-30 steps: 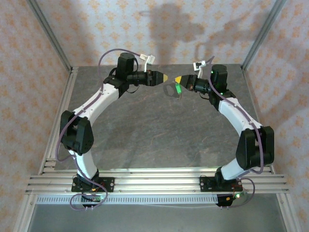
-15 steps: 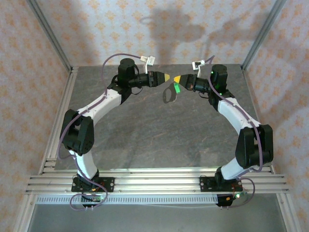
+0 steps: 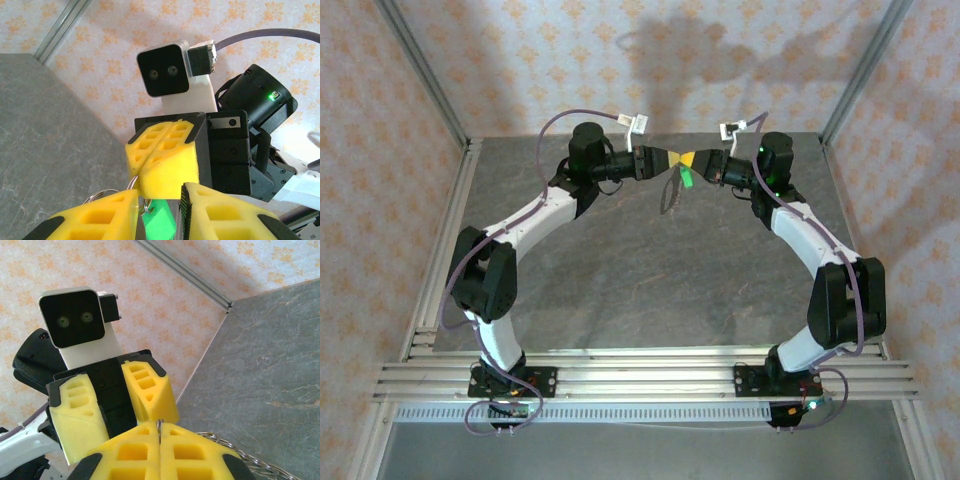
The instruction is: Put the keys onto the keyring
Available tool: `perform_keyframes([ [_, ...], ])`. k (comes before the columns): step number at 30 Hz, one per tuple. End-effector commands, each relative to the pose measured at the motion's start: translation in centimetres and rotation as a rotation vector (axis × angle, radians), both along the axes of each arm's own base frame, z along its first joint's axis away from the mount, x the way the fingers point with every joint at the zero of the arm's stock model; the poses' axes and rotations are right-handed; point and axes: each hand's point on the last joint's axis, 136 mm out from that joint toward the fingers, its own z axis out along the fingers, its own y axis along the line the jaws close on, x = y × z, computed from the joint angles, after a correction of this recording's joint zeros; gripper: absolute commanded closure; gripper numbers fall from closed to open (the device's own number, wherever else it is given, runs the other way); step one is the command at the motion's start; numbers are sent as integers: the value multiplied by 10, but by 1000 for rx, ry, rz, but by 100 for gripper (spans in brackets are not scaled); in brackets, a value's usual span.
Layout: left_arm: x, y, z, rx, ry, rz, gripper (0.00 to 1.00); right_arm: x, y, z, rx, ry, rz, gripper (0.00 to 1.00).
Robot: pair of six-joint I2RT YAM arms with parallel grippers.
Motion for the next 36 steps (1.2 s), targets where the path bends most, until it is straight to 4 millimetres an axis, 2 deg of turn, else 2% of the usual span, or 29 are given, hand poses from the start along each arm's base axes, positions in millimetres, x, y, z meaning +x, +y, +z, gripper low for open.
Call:
perform_keyframes([
  [1,-5,-6,6,-22,-34,-35,73,-2,1,15,20,-75,11,100],
  [9,-8,-5,2,-11,-33,-36,74,-2,1,16,28,-78,8,100],
  [16,-1,2,-1,0,-34,20,61,-6,0,19,27,-87,14,100],
  [23,1,2,1,-6,-32,18,58,-7,1,20,35,-90,21,100],
  [30,-1,-3,7,-27,-38,-19,60,-3,0,20,39,-86,13,100],
  [36,-9,-14,14,-36,-55,-66,68,0,1,20,46,-82,13,100],
])
